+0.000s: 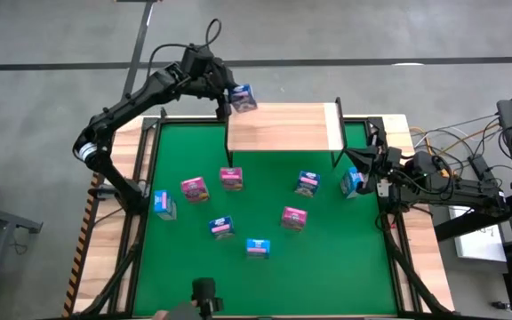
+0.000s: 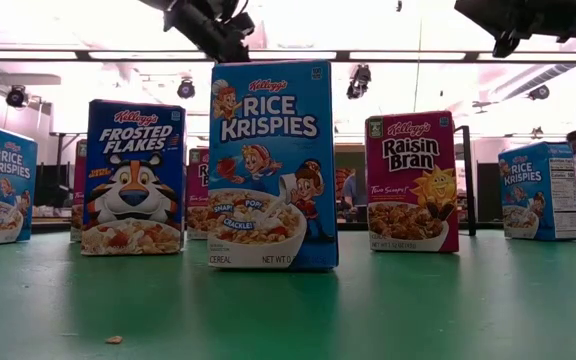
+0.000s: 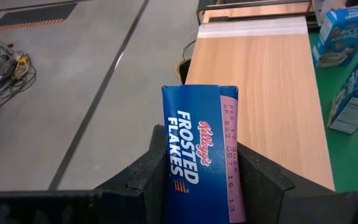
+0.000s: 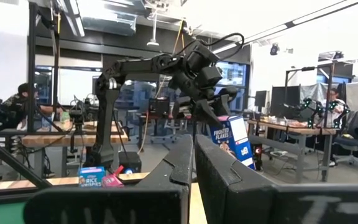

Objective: Stack cereal on shelf
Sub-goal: Put the middle blue cereal box on the shelf

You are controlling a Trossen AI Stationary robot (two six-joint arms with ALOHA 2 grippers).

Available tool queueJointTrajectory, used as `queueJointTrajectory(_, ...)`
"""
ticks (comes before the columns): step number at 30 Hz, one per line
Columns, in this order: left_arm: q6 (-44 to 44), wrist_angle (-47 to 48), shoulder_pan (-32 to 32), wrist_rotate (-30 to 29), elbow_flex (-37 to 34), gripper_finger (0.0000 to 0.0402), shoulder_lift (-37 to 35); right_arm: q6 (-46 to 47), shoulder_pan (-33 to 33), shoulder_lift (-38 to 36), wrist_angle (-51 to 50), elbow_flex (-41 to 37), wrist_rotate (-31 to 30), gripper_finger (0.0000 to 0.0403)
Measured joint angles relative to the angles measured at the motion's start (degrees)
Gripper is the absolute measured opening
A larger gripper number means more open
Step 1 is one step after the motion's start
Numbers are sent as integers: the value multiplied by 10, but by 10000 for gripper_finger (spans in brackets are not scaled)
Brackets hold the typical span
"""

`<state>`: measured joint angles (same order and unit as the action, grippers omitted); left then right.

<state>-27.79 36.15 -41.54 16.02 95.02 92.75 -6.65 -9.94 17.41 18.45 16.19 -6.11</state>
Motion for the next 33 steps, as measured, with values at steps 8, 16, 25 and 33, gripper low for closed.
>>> queueJointTrajectory(8, 2, -18, 0, 1, 0, 144, 14, -7, 0, 0, 11, 0, 0, 9)
queueJointTrajectory(16, -7, 55, -3, 0, 82, 144, 71, -17, 0, 0, 18, 0, 0, 9)
queueJointTrajectory(25, -22, 190, -6, 0, 224, 144, 164, -9, 0, 0, 19, 0, 0, 9)
queueJointTrajectory(33, -38, 230, -7, 0, 302, 144, 225, 6, 0, 0, 15, 0, 0, 9)
